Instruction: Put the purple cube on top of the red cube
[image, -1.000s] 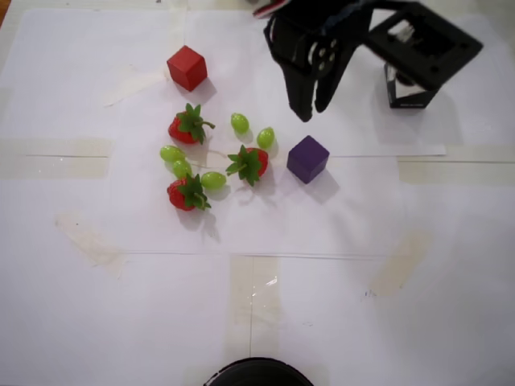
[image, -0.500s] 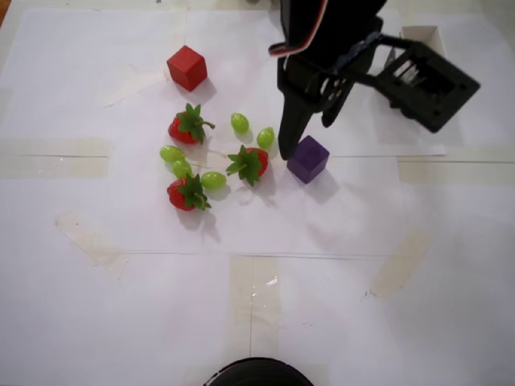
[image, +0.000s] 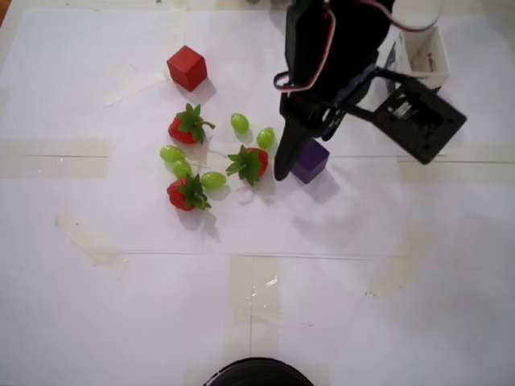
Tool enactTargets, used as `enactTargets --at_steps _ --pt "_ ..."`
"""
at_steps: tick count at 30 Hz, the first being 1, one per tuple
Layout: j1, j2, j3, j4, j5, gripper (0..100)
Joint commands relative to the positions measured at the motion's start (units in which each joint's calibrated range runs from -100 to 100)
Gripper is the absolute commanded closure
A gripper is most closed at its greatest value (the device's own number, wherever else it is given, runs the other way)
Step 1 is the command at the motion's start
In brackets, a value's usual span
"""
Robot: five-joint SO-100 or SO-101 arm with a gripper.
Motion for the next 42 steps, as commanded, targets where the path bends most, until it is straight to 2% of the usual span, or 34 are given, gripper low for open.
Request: enactTargets --at_steps 1,11,21,42 --pt "0.0 -0.4 -3.1 -0.9 0.1 66" --pt "0.2 1.0 -3.6 -0.4 0.0 68" --pt "0.5 2.1 -2.8 -2.0 2.3 69" --pt "1.0 3.2 -1.7 -2.5 1.0 74"
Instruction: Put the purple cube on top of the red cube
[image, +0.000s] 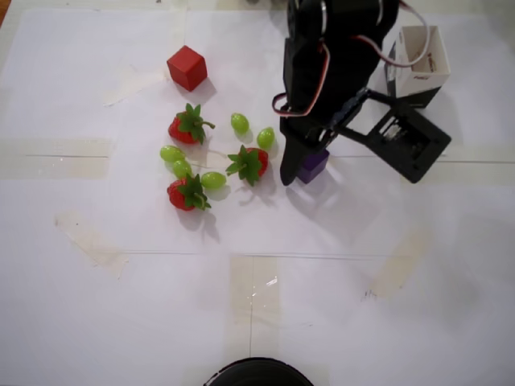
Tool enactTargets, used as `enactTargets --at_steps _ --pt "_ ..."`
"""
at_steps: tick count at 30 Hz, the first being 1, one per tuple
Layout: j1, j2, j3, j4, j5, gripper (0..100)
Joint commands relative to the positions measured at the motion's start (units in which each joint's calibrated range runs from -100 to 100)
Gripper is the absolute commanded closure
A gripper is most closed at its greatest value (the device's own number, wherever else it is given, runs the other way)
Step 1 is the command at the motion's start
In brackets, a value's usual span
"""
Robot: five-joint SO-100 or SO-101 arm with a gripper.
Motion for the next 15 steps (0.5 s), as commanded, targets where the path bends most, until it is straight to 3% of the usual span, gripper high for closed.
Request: enactTargets --at_steps 1,6,15 --pt "0.8 -1.3 -1.7 -0.5 -0.3 75" --pt "0.9 -1.7 -1.7 -1.0 -0.1 87" --pt "0.8 -4.5 -1.7 -0.3 -0.8 94"
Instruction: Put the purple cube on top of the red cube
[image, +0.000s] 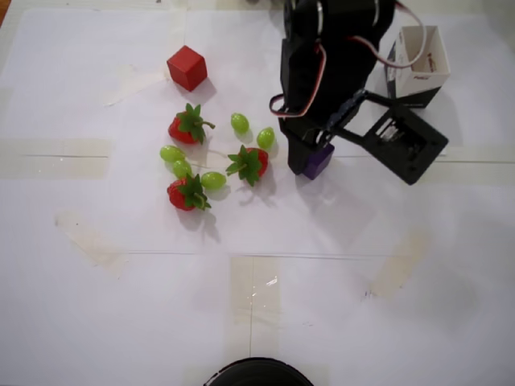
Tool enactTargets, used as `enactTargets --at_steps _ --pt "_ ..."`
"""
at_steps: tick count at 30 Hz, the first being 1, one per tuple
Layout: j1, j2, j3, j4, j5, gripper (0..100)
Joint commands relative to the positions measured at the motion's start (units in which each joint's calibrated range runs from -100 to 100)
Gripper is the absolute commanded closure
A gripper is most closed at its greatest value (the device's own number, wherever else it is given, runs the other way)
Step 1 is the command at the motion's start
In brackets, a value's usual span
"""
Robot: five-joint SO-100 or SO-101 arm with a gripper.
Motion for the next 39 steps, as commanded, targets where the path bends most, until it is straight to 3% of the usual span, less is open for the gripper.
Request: enactTargets --at_steps 1,8,22,30,39 --pt "0.5 -5.4 -1.7 0.9 -0.5 94" --pt "1.8 -15.9 -2.1 9.3 -0.8 95" --pt "9.1 -36.3 7.2 15.7 -3.5 95" --pt "17.4 -44.3 24.4 10.4 -6.8 96" --pt "23.3 -48.8 33.5 5.7 -4.1 96"
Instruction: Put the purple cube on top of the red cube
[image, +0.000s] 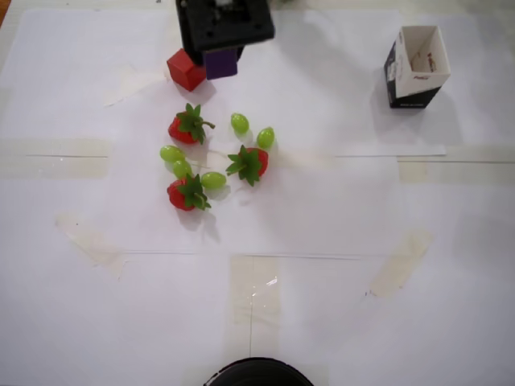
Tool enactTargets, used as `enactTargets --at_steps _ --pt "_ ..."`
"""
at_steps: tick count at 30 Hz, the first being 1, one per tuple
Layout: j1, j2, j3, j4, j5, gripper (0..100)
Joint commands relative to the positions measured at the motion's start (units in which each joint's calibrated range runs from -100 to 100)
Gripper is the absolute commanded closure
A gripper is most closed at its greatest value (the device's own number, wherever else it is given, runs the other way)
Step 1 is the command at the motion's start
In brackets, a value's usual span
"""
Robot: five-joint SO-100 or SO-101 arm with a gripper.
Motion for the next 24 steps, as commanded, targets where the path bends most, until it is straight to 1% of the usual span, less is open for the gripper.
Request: enactTargets --at_steps 1,7,24 --pt "2.4 -6.8 3.3 -2.7 1.8 96" --pt "4.3 -9.4 8.9 -4.5 2.1 96" --pt "8.7 -9.6 10.4 -2.1 1.8 96"
